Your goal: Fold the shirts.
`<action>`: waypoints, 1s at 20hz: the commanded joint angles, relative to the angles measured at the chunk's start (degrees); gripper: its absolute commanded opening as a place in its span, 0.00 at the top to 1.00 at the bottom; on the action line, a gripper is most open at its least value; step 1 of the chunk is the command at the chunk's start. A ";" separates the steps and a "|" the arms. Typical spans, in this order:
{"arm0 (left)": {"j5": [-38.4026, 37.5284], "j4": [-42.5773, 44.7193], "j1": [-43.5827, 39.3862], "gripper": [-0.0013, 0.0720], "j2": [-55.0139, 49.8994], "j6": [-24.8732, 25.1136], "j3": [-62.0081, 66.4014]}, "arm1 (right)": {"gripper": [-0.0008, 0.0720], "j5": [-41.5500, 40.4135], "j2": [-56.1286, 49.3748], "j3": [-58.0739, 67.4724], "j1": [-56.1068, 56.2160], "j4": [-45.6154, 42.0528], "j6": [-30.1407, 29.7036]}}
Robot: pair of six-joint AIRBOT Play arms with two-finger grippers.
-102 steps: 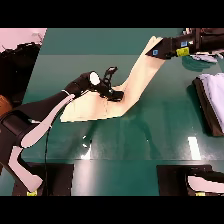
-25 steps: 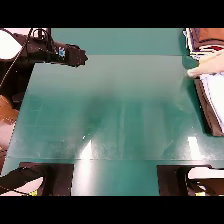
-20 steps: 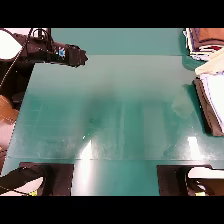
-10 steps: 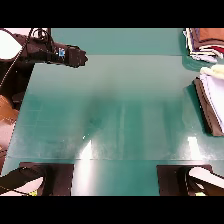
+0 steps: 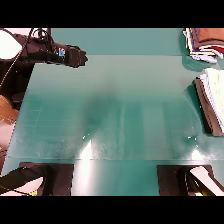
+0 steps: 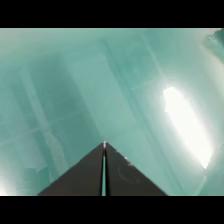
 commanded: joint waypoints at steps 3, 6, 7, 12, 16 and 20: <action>0.04 0.02 -0.02 0.94 -0.02 0.07 0.00 | 0.17 -0.48 1.03 4.92 2.78 15.02 2.05; 0.31 0.09 -0.02 0.94 0.00 0.07 0.02 | 0.17 -1.38 1.03 10.49 17.31 18.38 2.05; 0.09 0.04 -0.02 0.94 0.00 0.02 0.02 | 0.17 -2.08 1.01 11.85 23.23 18.23 2.05; 0.74 -0.24 -0.02 0.94 0.00 0.02 0.02 | 0.31 -9.16 0.90 13.22 48.06 17.90 2.03; 0.72 -0.24 -0.02 0.94 0.00 0.02 0.02 | 0.95 -11.23 0.22 13.22 59.17 16.20 1.99; 0.72 -0.24 -0.02 0.94 0.00 0.02 0.02 | 0.97 -11.26 -0.04 13.22 63.93 13.42 1.99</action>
